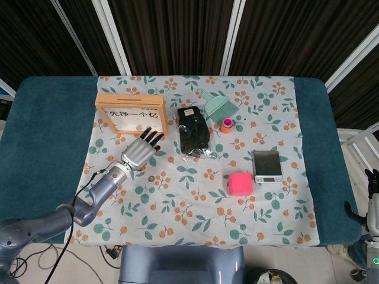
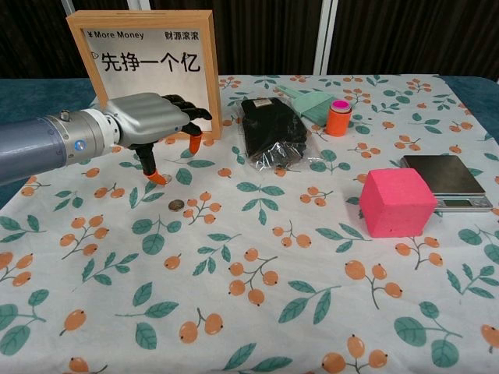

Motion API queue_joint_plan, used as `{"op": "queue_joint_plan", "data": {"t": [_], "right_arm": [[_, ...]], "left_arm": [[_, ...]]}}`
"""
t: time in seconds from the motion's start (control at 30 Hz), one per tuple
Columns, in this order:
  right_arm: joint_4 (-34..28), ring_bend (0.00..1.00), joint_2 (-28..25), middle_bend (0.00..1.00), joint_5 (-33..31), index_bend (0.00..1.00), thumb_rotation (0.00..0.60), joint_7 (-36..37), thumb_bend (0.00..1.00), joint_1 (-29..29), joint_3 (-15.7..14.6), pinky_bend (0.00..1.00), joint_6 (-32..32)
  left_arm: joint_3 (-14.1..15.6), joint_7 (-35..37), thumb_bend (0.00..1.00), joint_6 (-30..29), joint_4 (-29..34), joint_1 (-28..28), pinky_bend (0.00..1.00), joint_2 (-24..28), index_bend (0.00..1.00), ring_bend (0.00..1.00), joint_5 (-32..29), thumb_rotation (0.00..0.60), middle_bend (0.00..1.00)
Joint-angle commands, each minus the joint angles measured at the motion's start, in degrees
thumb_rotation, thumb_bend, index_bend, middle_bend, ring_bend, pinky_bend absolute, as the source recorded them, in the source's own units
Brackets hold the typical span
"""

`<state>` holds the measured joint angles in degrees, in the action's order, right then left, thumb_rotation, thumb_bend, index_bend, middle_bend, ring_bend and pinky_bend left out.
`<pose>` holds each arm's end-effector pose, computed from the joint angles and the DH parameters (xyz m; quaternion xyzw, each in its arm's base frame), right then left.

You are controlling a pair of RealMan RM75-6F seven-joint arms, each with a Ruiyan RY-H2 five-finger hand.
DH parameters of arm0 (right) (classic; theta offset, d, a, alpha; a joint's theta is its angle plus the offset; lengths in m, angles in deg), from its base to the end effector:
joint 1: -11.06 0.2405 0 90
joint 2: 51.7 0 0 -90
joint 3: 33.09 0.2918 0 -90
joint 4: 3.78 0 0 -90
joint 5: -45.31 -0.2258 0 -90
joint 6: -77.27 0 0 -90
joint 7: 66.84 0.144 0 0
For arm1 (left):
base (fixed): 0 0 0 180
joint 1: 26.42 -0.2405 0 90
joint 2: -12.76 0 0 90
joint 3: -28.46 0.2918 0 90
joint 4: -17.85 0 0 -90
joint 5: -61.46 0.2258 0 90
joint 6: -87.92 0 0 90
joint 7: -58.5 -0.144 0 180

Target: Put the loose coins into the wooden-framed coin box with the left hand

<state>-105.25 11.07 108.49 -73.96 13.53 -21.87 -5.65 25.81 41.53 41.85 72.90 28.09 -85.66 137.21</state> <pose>-0.3663 -0.1900 0.1835 0.4440 -0.4722 0.3381 0.6823 -0.1745 0.4377 -0.0774 -0.8518 -0.1701 -0.2658 0.4181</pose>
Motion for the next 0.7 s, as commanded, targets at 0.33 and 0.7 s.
{"op": "queue_joint_plan", "data": {"t": [0.33, 0.7], "right_arm": [[0.05, 0.00, 0.06, 0.03, -0.38, 0.09, 0.600, -0.80, 0.39, -0.02, -0.02, 0.00, -0.26], [-0.20, 0.00, 0.08, 0.03, -1.02, 0.09, 0.600, -1.24, 0.39, -0.02, 0.19, 0.00, -0.42]], "left_arm": [[-0.86, -0.96, 0.06, -0.34, -1.66, -0.87, 0.00, -1.25, 0.37, 0.00, 0.12, 0.600, 0.00], [-1.45, -0.95, 0.06, -0.03, -2.77, -1.03, 0.00, -2.19, 0.36, 0.00, 0.67, 0.600, 0.00]]}}
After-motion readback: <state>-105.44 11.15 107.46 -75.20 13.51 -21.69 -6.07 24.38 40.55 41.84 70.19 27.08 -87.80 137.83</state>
